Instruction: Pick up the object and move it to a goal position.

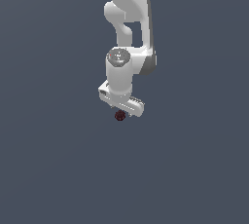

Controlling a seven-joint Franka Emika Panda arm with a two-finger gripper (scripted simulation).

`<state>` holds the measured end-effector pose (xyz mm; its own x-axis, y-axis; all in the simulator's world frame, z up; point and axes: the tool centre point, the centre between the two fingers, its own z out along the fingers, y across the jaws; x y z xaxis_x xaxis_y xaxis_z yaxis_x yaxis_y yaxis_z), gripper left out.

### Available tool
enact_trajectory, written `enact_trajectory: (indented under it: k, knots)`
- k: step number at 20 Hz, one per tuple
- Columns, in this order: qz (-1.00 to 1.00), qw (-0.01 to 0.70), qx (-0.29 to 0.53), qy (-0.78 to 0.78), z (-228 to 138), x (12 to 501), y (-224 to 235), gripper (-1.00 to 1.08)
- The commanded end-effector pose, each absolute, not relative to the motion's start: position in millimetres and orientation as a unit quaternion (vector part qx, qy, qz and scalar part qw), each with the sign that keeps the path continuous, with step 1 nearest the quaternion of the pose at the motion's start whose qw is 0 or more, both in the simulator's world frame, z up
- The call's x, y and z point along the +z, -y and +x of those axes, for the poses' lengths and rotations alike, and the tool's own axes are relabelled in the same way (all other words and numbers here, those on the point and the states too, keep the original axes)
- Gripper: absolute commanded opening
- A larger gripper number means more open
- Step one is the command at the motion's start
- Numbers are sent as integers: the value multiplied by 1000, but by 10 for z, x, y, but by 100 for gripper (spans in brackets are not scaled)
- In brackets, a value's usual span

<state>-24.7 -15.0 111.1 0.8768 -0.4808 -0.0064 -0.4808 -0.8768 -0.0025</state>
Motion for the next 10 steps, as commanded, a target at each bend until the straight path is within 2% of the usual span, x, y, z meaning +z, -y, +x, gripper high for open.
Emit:
enact_trajectory:
  k: [1,10]
  knots:
    - [-958,2,2,-285,-302,1033,163,100]
    - [-927,1,1,-376,-447,844,206,100]
